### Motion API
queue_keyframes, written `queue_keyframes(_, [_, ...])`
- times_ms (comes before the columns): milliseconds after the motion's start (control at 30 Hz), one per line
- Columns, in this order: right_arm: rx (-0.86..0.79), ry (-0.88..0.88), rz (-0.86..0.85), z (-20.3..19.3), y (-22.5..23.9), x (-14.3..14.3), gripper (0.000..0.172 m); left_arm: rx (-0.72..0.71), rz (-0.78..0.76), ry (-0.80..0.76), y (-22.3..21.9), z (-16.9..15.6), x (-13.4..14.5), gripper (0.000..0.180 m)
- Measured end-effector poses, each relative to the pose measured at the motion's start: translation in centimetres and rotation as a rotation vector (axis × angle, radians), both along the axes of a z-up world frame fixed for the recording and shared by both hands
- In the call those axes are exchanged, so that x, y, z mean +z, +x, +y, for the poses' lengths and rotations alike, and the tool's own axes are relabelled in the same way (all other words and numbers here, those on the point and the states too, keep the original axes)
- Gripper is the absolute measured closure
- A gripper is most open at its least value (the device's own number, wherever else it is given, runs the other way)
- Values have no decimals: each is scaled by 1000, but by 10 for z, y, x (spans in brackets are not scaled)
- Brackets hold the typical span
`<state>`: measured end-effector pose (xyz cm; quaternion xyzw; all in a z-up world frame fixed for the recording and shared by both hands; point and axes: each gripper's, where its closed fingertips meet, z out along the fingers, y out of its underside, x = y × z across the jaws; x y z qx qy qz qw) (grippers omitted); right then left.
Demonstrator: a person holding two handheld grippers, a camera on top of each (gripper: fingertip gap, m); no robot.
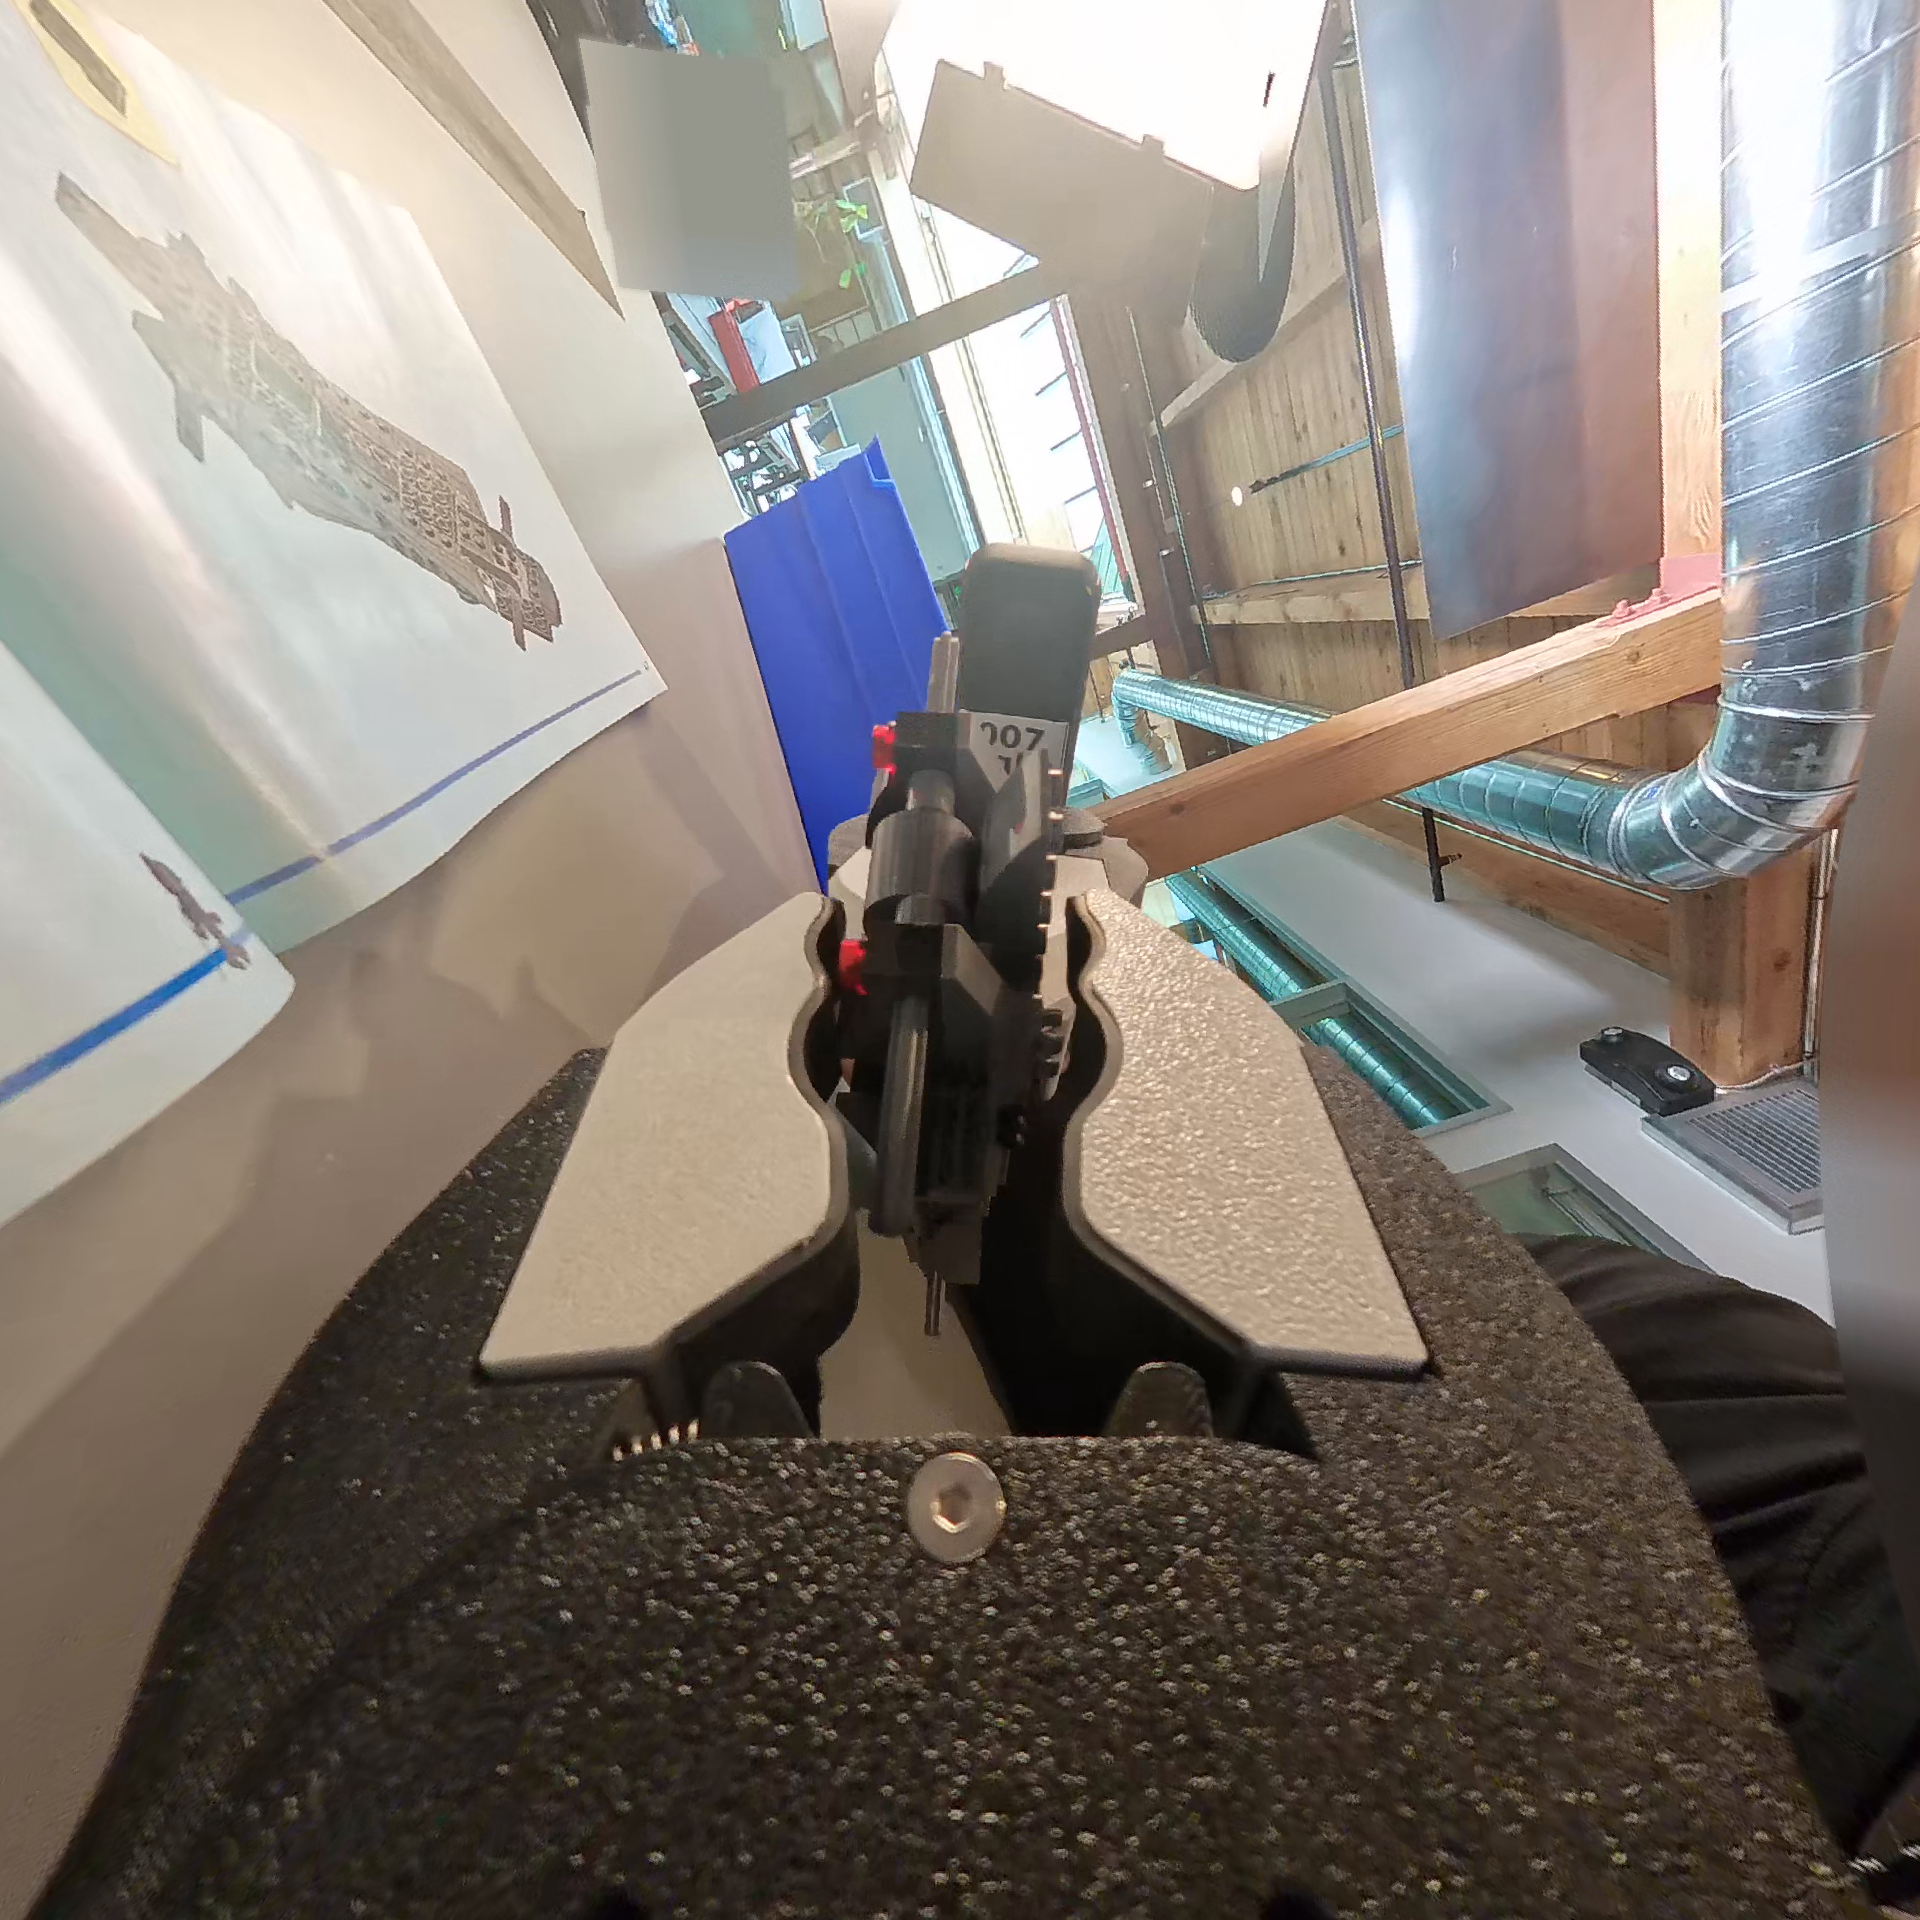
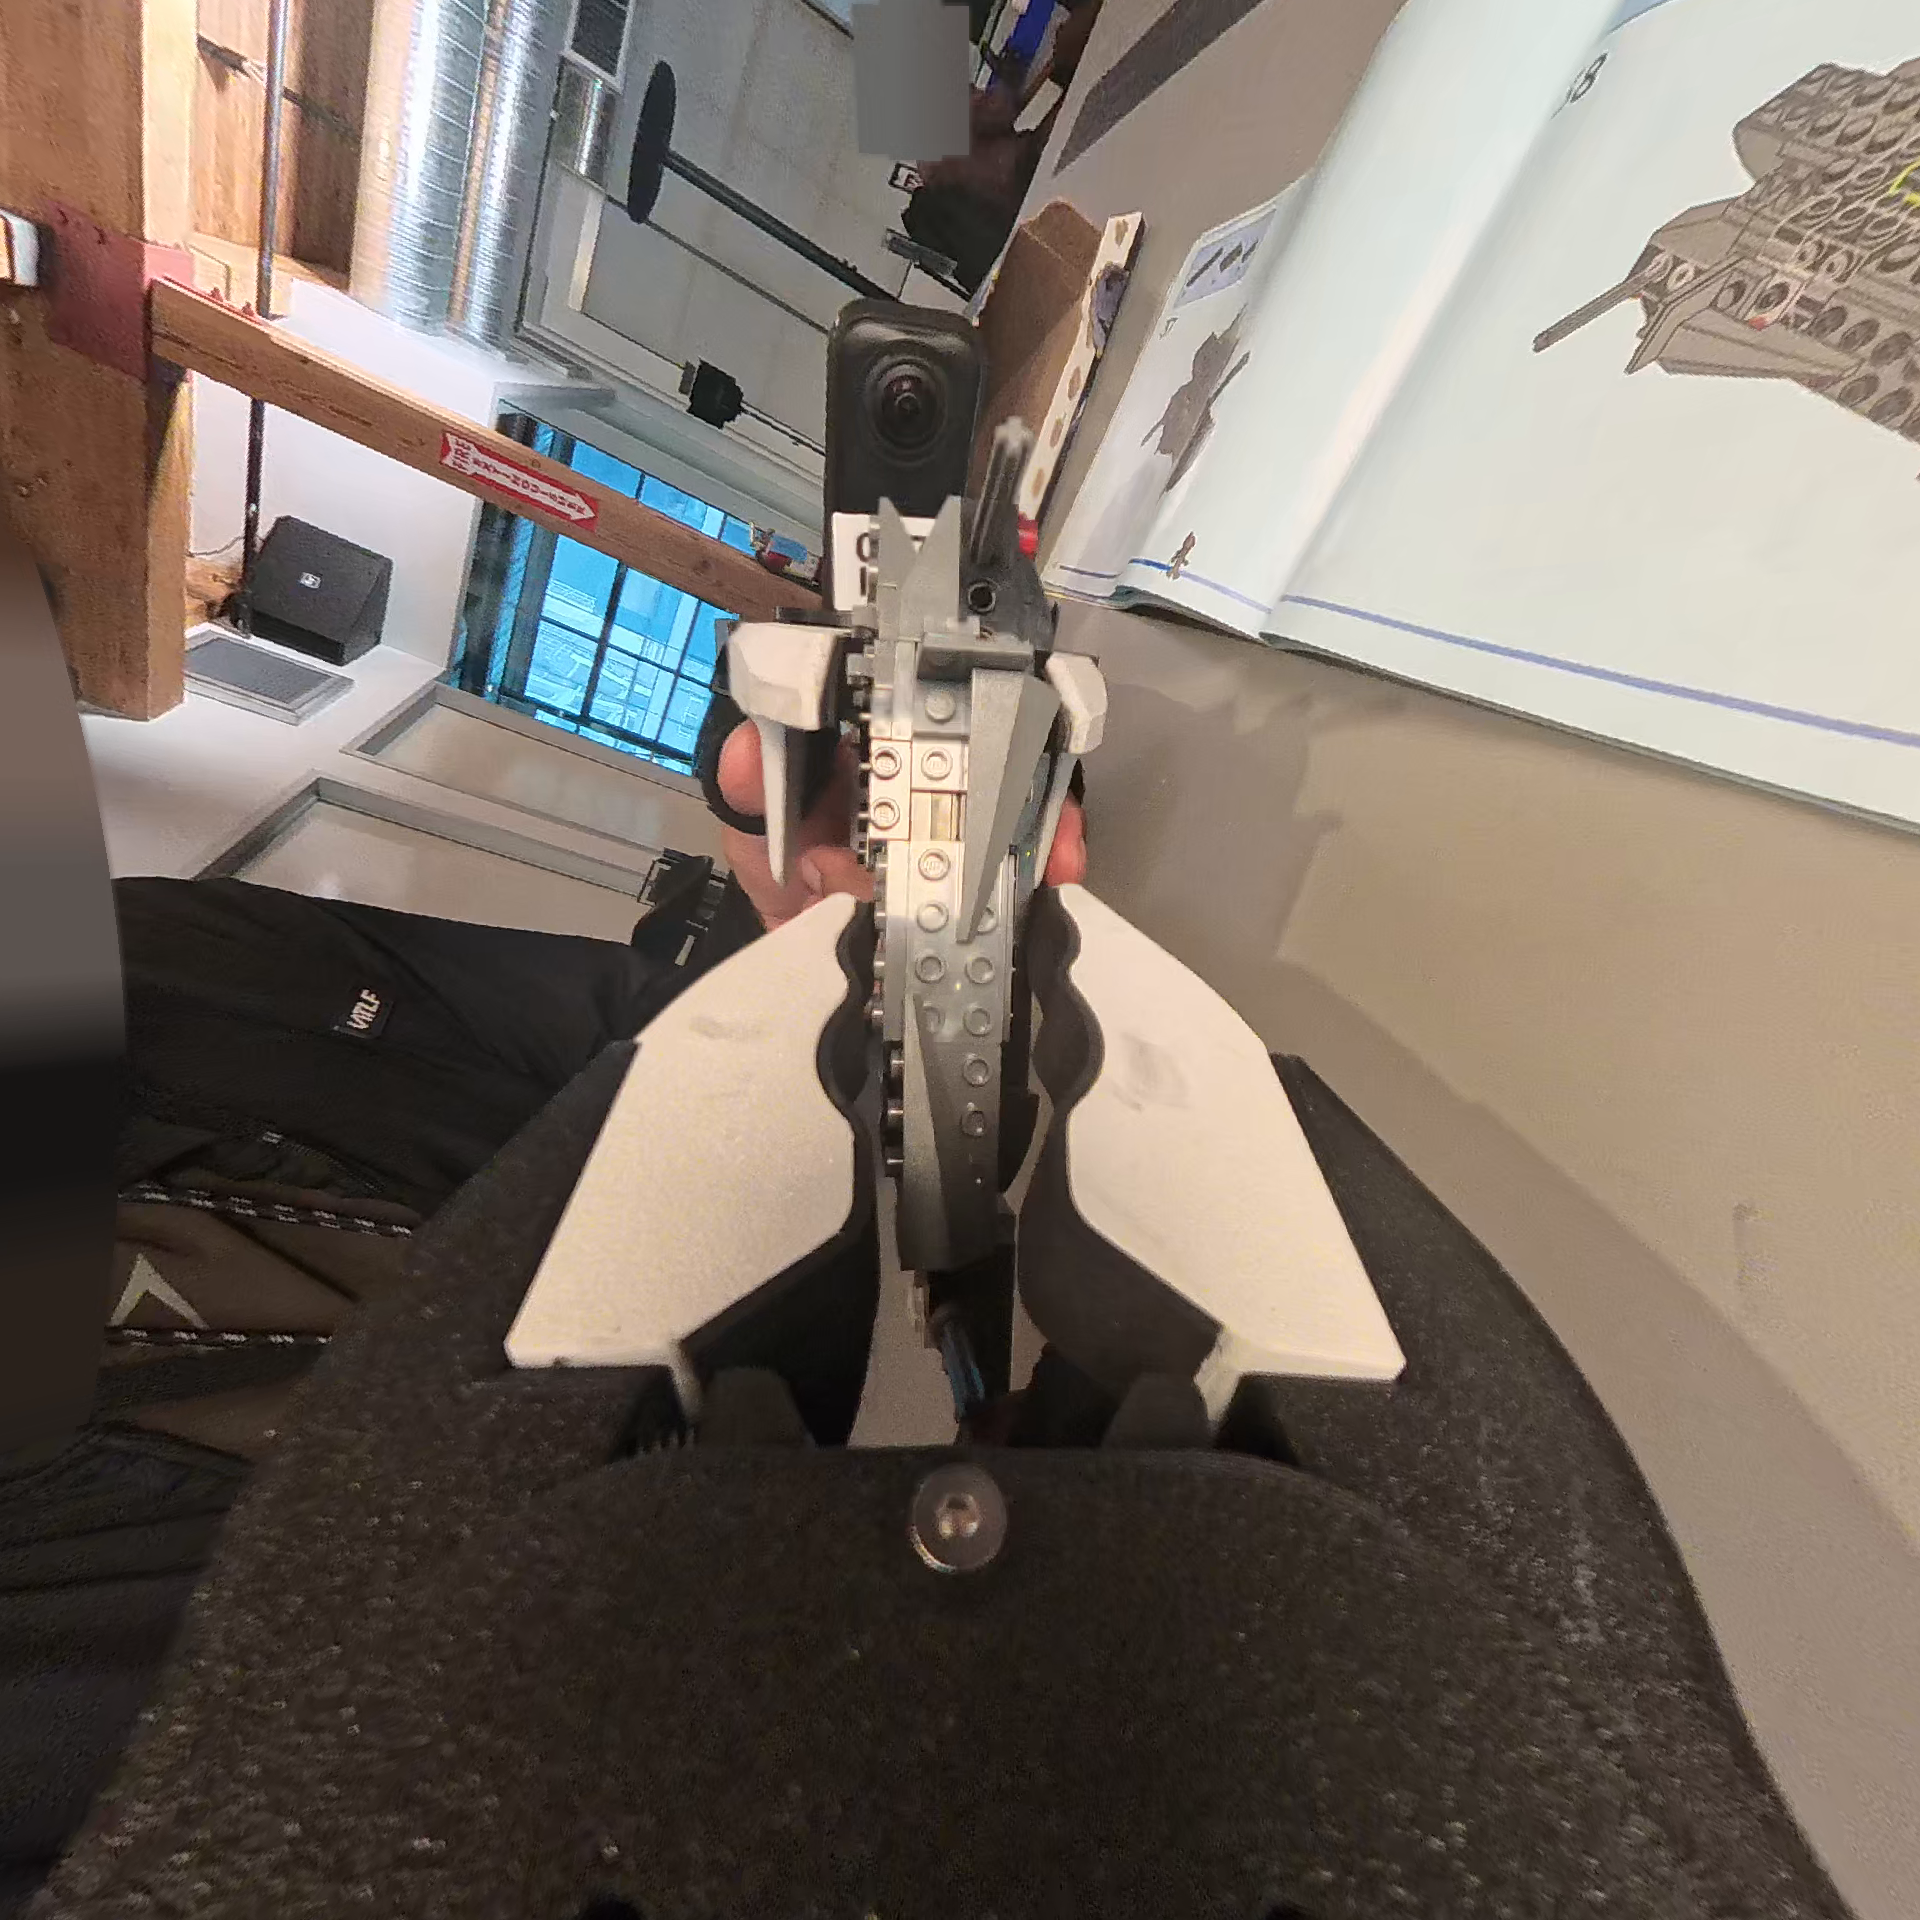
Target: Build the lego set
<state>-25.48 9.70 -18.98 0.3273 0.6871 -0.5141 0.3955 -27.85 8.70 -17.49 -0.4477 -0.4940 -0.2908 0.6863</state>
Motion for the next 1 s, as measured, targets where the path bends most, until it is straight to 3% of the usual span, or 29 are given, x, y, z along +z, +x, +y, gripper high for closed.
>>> queue_keyframes(167, [0,-9,-8,1,-1,0,144,-40,18,-15,4,1,0,139])
queue_keyframes(433, [8,-17,-2,3,0,0,144,-71,129,-204,10,6,-6,138])
queue_keyframes(1000, [37,20,49,4,5,-3,144,-122,110,-233,15,7,-12,139])
